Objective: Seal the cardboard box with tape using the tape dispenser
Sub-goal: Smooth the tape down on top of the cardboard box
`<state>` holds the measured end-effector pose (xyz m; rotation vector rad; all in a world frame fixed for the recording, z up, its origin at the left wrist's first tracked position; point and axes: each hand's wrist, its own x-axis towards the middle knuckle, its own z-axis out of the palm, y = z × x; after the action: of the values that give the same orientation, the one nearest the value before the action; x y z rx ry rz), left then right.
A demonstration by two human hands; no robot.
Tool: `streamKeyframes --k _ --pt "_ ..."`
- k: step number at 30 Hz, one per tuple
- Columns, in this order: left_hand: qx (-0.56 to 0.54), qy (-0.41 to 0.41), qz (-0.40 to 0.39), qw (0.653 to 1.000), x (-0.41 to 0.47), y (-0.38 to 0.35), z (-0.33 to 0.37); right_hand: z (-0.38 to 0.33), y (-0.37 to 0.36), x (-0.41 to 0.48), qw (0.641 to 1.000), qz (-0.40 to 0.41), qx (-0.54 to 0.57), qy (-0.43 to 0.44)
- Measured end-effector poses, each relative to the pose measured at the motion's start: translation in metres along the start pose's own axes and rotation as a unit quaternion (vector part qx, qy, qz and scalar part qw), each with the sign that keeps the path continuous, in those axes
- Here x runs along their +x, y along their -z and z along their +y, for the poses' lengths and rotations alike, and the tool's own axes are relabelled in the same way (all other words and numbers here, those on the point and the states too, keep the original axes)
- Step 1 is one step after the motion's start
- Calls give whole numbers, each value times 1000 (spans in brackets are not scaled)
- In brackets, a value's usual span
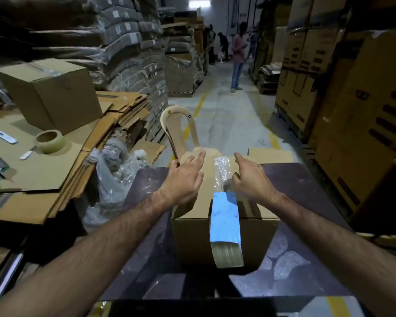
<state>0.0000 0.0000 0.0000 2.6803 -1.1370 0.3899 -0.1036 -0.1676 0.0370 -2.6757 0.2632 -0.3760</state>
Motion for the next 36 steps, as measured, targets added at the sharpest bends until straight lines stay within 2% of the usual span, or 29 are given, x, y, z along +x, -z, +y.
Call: streamKeyframes --k 5,11,16,19,21,25,29,36 --pt "-30 -25 -99 994 -7 -10 2 16 -9 -15 995 -8 73 -60" --pt "-41 -84 -216 972 -18 -13 7 10 -10 -66 962 98 229 -107" --pt "-46 -126 -269 954 -16 -5 -1 -9 -29 -124 931 173 293 -133" --pt "-52 -147 -321 934 -8 3 -7 -19 -45 -148 928 147 309 -151" --pt "-24 -161 -347 924 -5 5 -8 -25 -55 -156 939 110 285 -162" --pt "6 -197 -321 926 -5 -3 -6 -35 -68 -156 948 89 234 -196" --pt "0 -223 -269 937 -6 -17 -6 -44 -75 -152 951 130 182 -213" --pt "-14 -239 -221 945 -7 -29 -8 -47 -82 -148 938 164 196 -234"
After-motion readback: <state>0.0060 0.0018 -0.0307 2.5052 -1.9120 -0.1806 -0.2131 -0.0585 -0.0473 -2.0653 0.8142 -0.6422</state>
